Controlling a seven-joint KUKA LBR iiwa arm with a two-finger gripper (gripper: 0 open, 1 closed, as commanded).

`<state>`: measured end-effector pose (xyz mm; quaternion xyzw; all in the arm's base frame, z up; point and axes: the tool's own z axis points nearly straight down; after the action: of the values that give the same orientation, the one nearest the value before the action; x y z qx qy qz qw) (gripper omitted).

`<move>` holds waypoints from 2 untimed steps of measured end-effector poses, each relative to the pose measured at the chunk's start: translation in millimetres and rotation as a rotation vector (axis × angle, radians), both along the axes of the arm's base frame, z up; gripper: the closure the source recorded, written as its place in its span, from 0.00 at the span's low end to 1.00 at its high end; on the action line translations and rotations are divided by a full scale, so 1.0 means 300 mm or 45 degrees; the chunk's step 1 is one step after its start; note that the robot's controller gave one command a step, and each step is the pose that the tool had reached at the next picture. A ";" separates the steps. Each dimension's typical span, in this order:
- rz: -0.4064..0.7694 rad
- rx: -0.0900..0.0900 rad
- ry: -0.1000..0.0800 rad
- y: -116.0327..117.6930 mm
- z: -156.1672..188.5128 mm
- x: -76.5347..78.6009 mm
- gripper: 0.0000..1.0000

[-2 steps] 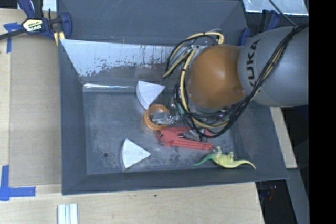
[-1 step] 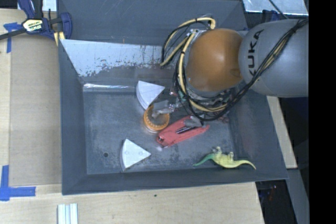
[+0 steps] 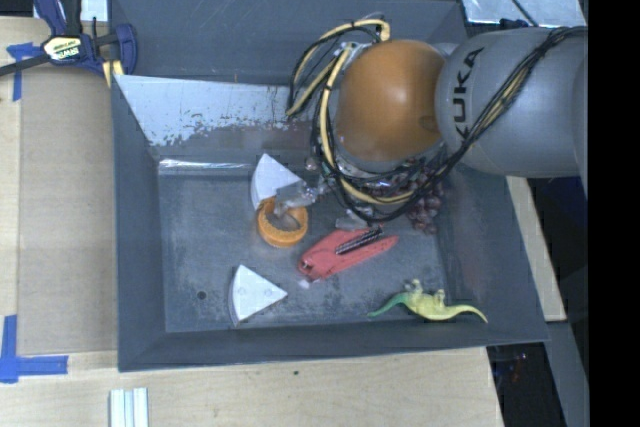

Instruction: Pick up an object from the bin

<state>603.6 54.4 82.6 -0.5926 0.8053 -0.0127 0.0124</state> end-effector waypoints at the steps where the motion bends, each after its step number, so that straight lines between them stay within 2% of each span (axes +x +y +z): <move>1: 0.072 0.003 0.003 0.073 -0.005 0.015 0.00; 2: 0.313 -0.010 0.005 0.063 -0.011 -0.005 0.00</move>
Offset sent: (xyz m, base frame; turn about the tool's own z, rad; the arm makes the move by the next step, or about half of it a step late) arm -0.0141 0.0376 -0.0057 0.0922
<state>602.0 73.4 79.4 -0.6870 0.7265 -0.0131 0.0099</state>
